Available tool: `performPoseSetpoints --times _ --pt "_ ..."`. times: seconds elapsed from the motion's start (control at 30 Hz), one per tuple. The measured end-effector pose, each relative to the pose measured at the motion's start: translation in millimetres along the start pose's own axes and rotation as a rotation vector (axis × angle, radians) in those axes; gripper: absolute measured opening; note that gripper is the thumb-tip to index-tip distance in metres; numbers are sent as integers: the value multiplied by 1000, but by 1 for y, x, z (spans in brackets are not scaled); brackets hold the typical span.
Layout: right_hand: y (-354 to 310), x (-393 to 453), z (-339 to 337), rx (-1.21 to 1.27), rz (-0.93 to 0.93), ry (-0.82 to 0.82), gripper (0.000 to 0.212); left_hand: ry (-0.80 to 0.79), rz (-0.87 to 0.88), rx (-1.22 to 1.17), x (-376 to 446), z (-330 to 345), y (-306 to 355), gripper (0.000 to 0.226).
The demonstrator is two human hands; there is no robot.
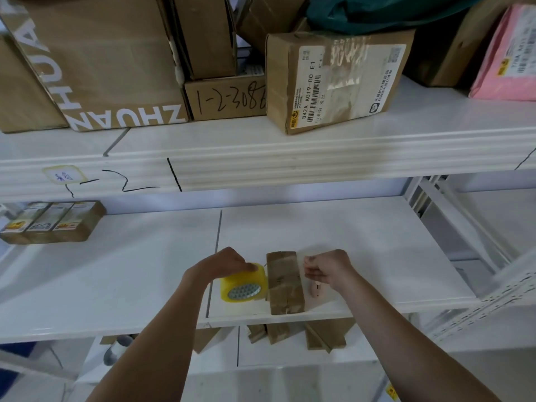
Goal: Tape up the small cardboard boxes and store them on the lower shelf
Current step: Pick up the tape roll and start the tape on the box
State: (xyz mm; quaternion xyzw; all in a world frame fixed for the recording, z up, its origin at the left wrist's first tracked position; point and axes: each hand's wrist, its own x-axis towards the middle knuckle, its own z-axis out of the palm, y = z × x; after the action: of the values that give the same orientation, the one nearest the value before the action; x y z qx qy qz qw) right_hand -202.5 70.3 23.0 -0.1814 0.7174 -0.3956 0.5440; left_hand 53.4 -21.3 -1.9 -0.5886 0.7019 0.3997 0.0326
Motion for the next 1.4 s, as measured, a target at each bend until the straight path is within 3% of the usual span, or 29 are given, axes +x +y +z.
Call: performPoseSetpoints --times 0.1,0.23,0.57,1.2,1.4 --pt "8 6 3 4 1 19 18 28 -17 62 2 -1 -1 48" --pt "10 11 -4 16 -8 37 17 141 -37 272 7 2 -6 71" --pt "20 19 -9 1 54 75 16 120 -42 417 18 11 -1 82" --pt "34 25 0 -221 20 237 22 194 -146 488 16 26 17 73" --pt "38 27 7 -306 -2 280 15 214 -148 496 20 31 16 71"
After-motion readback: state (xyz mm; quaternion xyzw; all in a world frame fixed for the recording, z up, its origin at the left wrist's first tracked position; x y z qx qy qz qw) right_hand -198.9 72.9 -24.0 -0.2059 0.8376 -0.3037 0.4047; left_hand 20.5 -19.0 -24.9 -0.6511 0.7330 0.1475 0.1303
